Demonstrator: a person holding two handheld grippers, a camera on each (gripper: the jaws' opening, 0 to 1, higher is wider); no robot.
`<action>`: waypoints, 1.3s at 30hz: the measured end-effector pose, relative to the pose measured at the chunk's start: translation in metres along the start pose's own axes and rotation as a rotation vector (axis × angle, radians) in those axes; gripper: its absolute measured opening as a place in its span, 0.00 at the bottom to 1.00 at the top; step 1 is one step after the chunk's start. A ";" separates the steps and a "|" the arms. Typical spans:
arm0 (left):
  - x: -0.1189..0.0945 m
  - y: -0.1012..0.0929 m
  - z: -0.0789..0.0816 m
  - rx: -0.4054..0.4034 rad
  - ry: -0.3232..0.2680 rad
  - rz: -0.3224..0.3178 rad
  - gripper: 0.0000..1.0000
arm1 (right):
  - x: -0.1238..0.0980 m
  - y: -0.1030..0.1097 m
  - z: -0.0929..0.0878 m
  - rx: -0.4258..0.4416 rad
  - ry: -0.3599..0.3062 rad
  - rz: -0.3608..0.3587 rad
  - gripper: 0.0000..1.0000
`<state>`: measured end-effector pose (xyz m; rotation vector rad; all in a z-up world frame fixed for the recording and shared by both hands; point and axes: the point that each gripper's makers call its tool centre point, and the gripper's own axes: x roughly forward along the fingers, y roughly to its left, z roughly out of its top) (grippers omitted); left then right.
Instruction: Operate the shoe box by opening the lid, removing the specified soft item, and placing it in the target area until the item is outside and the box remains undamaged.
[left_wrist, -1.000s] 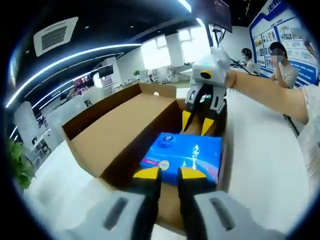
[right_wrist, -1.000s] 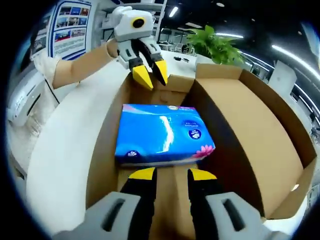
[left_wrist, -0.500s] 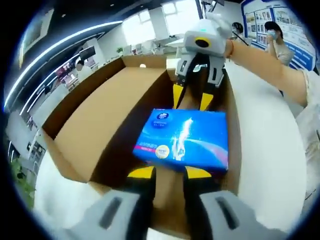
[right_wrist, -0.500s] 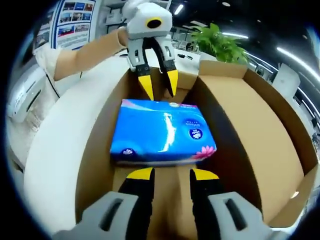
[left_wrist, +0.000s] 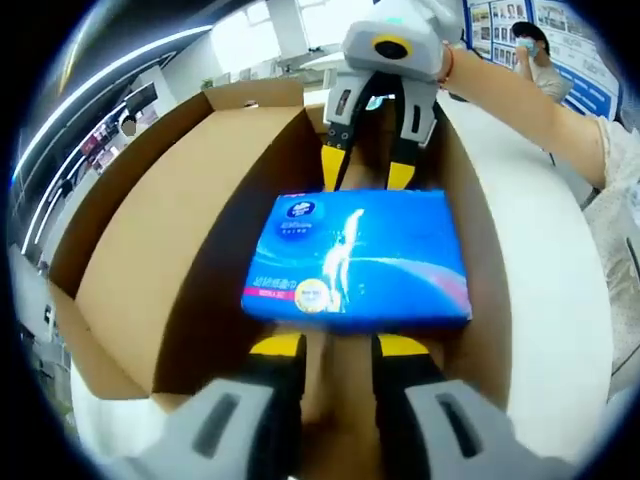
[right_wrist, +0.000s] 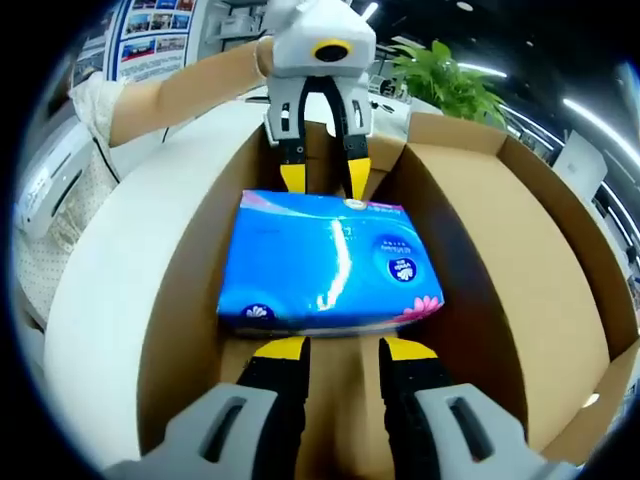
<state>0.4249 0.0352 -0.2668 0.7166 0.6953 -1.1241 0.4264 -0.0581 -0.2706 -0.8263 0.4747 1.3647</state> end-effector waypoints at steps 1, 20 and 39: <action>0.002 -0.001 0.000 0.001 -0.001 -0.007 0.26 | 0.000 0.000 -0.001 -0.006 0.007 0.001 0.27; 0.008 -0.001 0.010 0.087 -0.007 0.015 0.11 | -0.005 0.001 -0.009 -0.061 0.037 -0.003 0.20; 0.007 0.002 0.003 0.127 0.016 0.051 0.12 | 0.004 0.003 -0.006 -0.082 0.085 -0.028 0.20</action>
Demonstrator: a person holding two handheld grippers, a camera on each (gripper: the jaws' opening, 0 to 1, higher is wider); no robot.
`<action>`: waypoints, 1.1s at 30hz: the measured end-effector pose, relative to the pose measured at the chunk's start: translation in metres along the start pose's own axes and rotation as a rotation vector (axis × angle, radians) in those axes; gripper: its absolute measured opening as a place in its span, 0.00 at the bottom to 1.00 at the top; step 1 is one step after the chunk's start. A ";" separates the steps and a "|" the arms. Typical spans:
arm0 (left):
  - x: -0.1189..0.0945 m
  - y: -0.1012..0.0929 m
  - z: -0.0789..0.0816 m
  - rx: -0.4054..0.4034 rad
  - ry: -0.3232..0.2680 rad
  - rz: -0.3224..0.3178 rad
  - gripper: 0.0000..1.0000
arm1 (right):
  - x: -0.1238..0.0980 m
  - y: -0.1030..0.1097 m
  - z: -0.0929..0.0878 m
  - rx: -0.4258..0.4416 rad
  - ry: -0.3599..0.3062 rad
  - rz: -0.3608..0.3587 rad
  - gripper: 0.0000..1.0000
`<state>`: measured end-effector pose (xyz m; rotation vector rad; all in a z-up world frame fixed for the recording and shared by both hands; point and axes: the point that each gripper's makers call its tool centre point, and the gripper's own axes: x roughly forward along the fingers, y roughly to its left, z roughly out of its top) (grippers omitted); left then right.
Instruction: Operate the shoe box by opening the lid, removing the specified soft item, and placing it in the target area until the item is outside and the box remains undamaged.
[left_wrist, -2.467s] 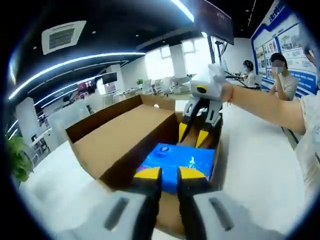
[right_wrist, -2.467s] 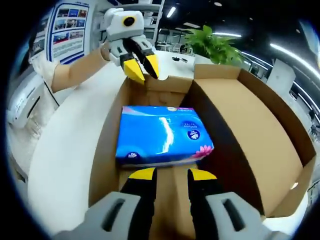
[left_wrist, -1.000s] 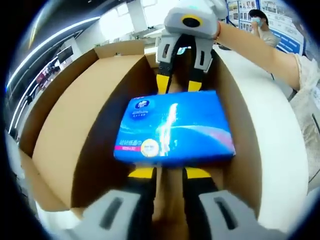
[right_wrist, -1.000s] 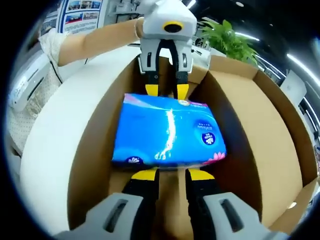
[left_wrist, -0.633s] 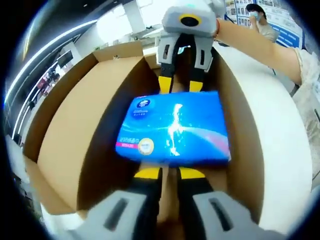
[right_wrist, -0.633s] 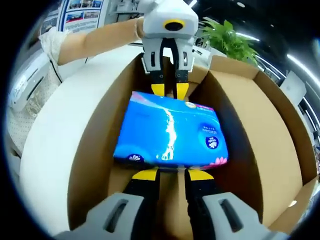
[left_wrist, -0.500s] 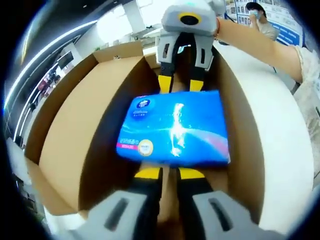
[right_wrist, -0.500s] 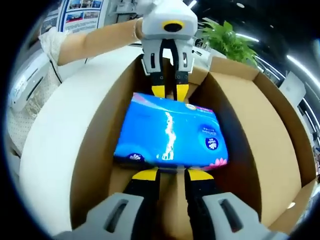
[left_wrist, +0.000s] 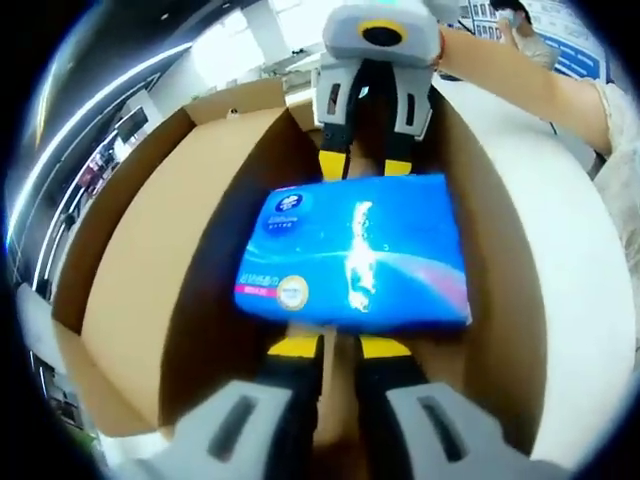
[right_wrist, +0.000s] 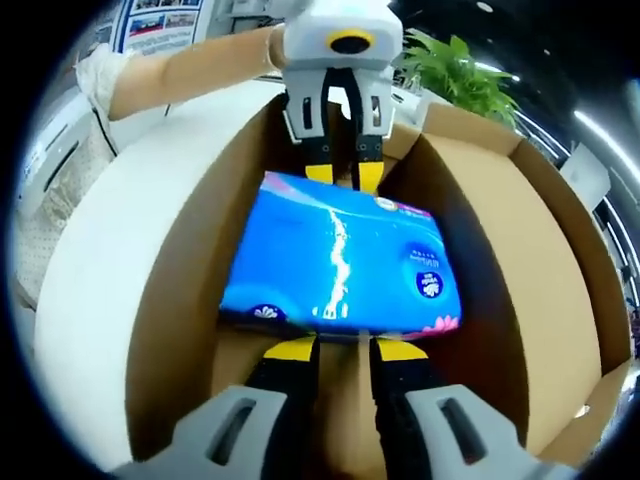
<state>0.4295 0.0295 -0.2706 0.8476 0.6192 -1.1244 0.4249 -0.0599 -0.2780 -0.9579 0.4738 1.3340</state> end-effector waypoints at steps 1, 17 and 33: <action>0.000 0.000 0.000 0.004 0.001 -0.001 0.11 | 0.000 -0.001 0.001 0.001 -0.003 0.000 0.20; -0.004 -0.011 -0.003 0.062 0.005 0.010 0.12 | -0.010 -0.006 0.005 0.019 -0.016 -0.029 0.24; -0.055 0.012 0.025 -0.237 -0.209 0.101 0.24 | -0.047 -0.036 0.027 0.175 -0.158 -0.115 0.28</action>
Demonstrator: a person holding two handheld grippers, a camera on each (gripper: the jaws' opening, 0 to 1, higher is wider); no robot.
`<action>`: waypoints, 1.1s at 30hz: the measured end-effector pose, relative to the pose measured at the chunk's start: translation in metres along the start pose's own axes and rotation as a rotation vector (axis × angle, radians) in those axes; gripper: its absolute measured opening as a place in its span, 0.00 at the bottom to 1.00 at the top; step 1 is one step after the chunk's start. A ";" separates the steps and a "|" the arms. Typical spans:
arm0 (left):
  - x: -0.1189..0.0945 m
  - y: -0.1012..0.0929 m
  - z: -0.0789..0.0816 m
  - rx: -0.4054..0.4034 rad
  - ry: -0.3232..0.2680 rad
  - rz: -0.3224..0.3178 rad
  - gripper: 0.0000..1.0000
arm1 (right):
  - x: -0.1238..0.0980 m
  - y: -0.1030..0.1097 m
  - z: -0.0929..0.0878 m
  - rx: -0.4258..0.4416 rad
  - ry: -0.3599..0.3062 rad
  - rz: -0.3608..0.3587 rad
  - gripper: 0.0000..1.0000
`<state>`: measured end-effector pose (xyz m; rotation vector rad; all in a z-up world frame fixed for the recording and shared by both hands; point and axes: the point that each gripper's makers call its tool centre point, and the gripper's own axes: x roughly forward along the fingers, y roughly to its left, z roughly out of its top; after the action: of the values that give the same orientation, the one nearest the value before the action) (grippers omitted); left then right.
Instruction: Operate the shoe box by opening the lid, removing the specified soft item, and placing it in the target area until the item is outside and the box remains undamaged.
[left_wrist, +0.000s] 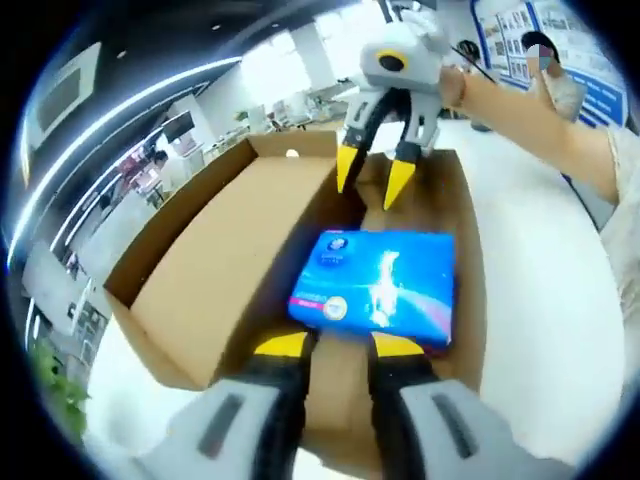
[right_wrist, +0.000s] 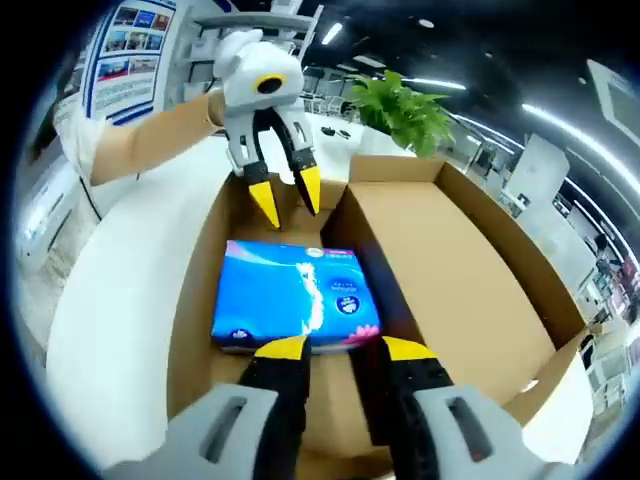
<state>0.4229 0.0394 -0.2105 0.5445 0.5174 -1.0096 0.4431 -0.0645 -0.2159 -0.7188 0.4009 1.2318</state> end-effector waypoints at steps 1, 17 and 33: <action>0.002 -0.003 0.003 -0.041 -0.018 -0.007 0.25 | 0.003 0.001 0.001 0.026 0.002 0.004 0.28; 0.030 -0.015 -0.003 -0.350 -0.010 -0.050 0.31 | 0.010 0.018 -0.008 0.460 0.028 0.061 0.47; 0.031 -0.026 -0.005 -0.451 0.004 -0.120 0.30 | 0.017 0.027 -0.004 0.672 0.157 0.057 0.56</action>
<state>0.4132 0.0117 -0.2386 0.1140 0.7630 -0.9655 0.4233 -0.0510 -0.2367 -0.2231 0.9153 1.0037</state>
